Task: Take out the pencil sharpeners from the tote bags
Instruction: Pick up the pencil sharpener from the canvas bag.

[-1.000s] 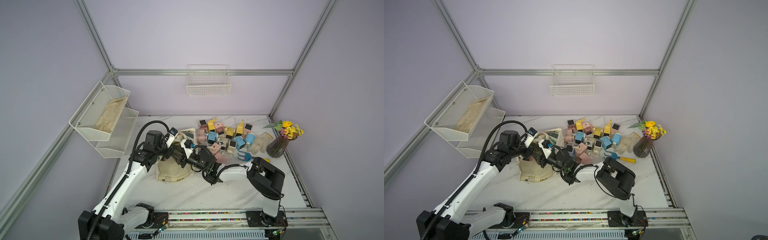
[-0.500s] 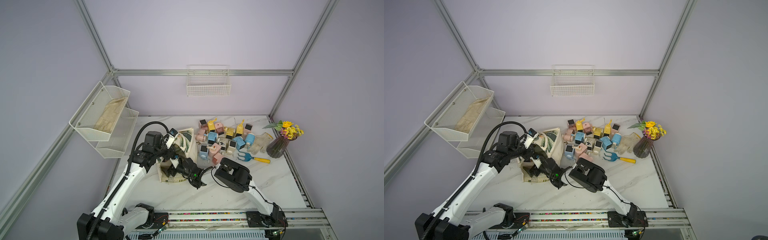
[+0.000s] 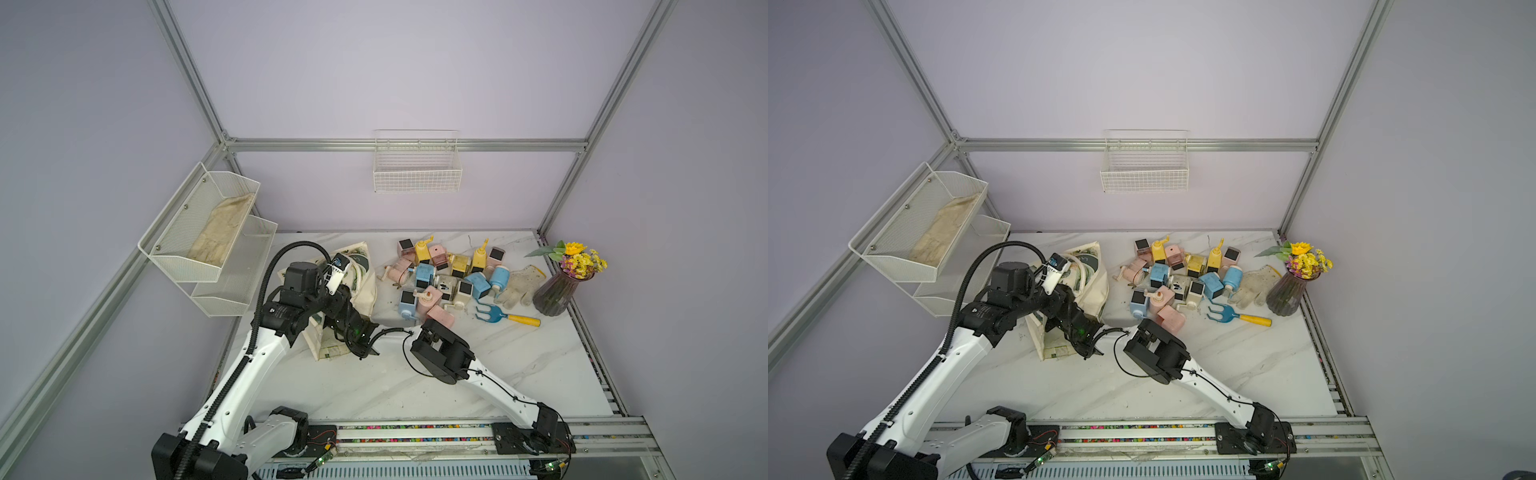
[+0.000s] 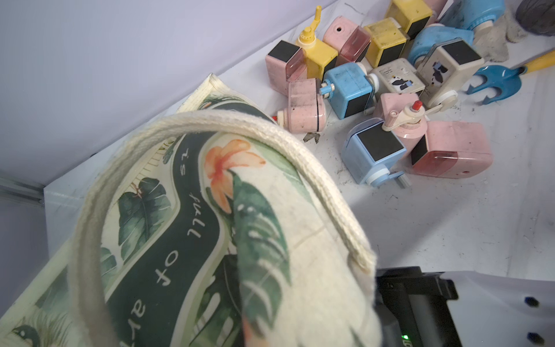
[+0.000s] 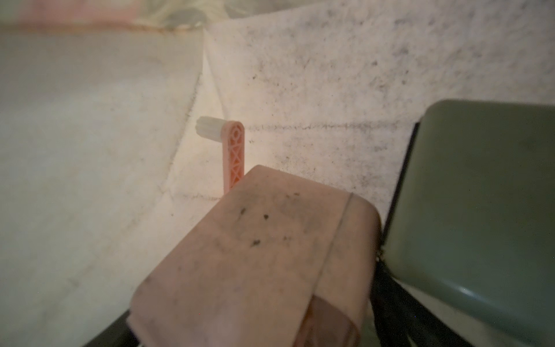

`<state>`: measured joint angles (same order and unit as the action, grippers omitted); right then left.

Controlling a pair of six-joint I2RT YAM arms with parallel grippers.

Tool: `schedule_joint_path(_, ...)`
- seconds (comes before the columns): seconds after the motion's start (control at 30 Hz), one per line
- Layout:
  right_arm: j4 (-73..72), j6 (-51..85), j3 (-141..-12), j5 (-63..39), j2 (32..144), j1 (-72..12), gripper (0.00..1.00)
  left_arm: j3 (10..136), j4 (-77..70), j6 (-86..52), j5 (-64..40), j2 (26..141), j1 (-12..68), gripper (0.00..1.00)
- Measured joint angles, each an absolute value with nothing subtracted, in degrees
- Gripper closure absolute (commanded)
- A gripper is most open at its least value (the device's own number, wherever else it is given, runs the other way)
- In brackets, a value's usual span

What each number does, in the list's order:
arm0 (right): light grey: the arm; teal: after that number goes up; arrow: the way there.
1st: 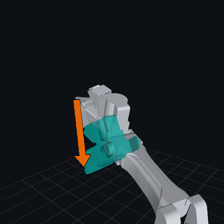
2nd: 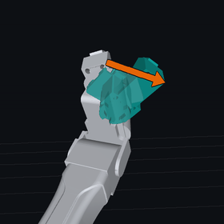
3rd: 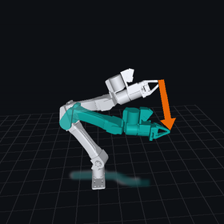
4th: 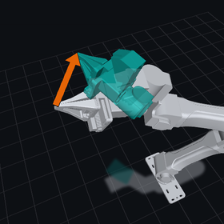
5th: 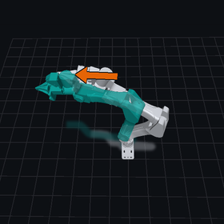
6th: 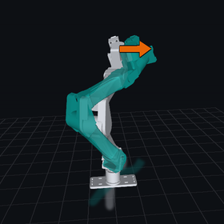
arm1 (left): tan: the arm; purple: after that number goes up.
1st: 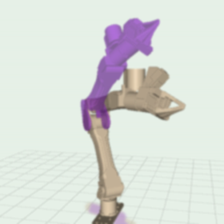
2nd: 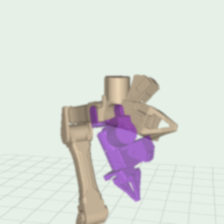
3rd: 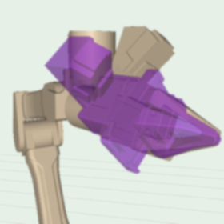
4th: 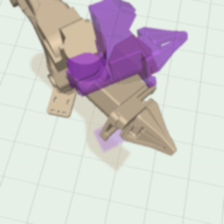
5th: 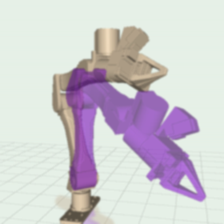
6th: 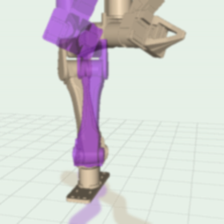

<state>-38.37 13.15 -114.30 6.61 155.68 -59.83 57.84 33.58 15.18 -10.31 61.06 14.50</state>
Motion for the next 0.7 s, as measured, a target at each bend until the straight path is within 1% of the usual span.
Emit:
schedule_joint_path(0.07,-39.4,13.3,-114.1,6.5,155.7,-59.7,0.24,57.8,33.5,15.2,-11.5,60.5,14.5,1.00)
schedule_joint_path(0.17,-42.2,12.6,-111.7,4.9,155.0,-59.5,0.32,57.8,33.5,15.1,-12.7,60.0,14.5,1.00)
schedule_joint_path(0.3,-48.3,11.5,-100.9,3.3,150.6,-59.2,0.38,57.8,34.8,15.1,-12.8,59.2,15.0,1.00)
schedule_joint_path(0.4,-52.2,10.5,-95.5,2.0,148.2,-58.9,0.45,57.2,35.0,15.1,-12.8,57.9,15.9,1.00)
schedule_joint_path(0.47,-54.8,9.8,-91.9,1.0,146.5,-58.8,0.52,56.8,35.0,15.2,-12.5,56.8,16.3,1.00)
schedule_joint_path(0.5,-55.8,9.7,-90.3,0.6,145.8,-58.8,0.54,56.8,35.1,15.2,-12.2,56.4,16.4,1.00)
schedule_joint_path(0.7,-60.8,8.3,-78.8,-1.4,139.9,-57.9,0.62,56.7,35.4,15.6,-9.6,55.0,16.8,1.00)
